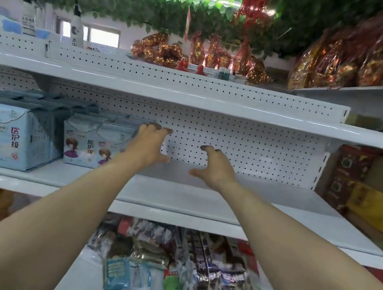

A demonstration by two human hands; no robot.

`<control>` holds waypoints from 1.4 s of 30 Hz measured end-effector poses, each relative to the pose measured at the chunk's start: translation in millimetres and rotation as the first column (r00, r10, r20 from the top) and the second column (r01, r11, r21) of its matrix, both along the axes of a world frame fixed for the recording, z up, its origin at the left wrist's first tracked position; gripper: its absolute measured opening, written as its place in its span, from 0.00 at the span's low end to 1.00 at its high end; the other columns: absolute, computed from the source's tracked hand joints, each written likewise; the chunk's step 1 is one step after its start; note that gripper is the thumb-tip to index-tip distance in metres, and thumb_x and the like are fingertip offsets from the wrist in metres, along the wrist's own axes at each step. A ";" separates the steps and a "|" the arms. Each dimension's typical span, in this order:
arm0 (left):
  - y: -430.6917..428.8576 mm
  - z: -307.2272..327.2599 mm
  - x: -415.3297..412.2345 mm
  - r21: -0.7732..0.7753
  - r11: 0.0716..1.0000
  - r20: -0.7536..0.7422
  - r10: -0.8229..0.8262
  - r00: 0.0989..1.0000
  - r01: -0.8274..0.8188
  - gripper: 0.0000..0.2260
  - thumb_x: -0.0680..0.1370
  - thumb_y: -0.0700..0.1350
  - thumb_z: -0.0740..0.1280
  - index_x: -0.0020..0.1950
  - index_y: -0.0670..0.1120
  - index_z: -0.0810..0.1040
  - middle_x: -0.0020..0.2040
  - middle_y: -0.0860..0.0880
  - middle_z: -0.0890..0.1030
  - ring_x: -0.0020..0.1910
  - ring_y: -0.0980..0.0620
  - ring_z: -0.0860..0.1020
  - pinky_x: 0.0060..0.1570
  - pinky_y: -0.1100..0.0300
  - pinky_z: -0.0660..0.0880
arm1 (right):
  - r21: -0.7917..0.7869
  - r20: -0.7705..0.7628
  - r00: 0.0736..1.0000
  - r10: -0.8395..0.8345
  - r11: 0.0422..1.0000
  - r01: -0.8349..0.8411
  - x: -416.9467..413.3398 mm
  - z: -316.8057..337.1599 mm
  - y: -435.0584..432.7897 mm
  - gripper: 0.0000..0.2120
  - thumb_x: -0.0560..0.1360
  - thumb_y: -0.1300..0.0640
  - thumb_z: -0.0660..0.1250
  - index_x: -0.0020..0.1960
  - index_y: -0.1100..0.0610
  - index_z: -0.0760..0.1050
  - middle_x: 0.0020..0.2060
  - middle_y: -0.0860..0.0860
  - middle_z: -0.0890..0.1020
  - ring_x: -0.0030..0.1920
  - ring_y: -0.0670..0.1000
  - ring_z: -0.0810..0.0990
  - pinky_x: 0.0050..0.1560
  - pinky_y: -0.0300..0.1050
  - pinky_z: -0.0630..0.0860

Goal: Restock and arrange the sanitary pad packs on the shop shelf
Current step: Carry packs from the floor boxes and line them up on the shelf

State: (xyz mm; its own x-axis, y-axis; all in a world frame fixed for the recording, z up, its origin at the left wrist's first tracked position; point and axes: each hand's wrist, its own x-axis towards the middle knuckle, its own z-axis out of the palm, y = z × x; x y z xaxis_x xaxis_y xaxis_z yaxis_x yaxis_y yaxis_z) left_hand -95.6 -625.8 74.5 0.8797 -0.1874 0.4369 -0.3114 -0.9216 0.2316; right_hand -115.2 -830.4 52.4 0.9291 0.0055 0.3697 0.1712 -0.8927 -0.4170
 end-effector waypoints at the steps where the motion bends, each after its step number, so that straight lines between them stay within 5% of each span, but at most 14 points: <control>1: -17.1 -1.9 -10.1 -0.034 0.999 0.014 -0.032 0.999 0.033 0.37 0.73 0.50 0.77 0.78 0.50 0.64 0.72 0.41 0.66 0.72 0.40 0.58 0.68 0.48 0.64 | -0.032 0.017 1.000 -0.003 0.999 0.004 -14.2 5.3 -18.0 0.40 0.71 0.47 0.78 0.77 0.51 0.63 0.70 0.56 0.70 0.70 0.57 0.70 0.65 0.52 0.72; 16: -287.4 -22.8 -167.4 -0.131 0.977 0.029 -0.168 0.985 0.170 0.30 0.79 0.57 0.67 0.77 0.46 0.63 0.74 0.43 0.64 0.74 0.42 0.59 0.70 0.47 0.65 | -0.124 0.057 0.985 -0.162 0.978 0.168 -205.9 25.6 -266.2 0.37 0.75 0.44 0.73 0.78 0.49 0.62 0.73 0.55 0.68 0.73 0.57 0.65 0.67 0.52 0.68; 26: -367.5 -79.2 -222.9 -0.101 0.980 -0.098 -0.179 0.979 0.169 0.28 0.82 0.56 0.61 0.77 0.43 0.63 0.74 0.42 0.65 0.73 0.42 0.60 0.67 0.44 0.69 | -0.067 -0.035 0.972 -0.233 0.971 0.230 -265.3 -29.0 -349.2 0.34 0.77 0.42 0.69 0.77 0.52 0.64 0.70 0.58 0.71 0.72 0.59 0.67 0.68 0.53 0.70; 34: -387.5 -166.8 -219.1 -0.052 0.980 -0.265 -0.200 0.943 0.193 0.26 0.81 0.56 0.63 0.74 0.43 0.67 0.71 0.40 0.67 0.71 0.39 0.63 0.69 0.43 0.67 | -0.017 -0.210 0.940 -0.270 0.962 0.273 -267.6 -124.7 -376.3 0.32 0.75 0.45 0.72 0.75 0.54 0.68 0.70 0.58 0.73 0.71 0.60 0.68 0.67 0.49 0.68; 42: -355.8 -322.8 -225.8 -0.030 0.977 -0.537 -0.192 0.821 0.209 0.25 0.81 0.55 0.65 0.72 0.41 0.70 0.68 0.39 0.70 0.70 0.38 0.66 0.67 0.45 0.68 | 0.035 -0.564 0.784 -0.259 0.941 0.336 -274.4 -282.3 -355.0 0.30 0.76 0.45 0.72 0.73 0.55 0.69 0.68 0.58 0.75 0.69 0.60 0.73 0.65 0.51 0.72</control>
State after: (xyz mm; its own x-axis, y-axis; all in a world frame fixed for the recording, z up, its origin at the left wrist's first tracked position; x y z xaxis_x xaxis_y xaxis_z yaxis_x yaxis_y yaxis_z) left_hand -321.4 -981.6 -248.3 0.9153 -0.3905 -0.0986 -0.3254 -0.8613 0.3901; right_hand -389.7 -1185.3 -229.8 0.9231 -0.3159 -0.2192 -0.3837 -0.7936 -0.4721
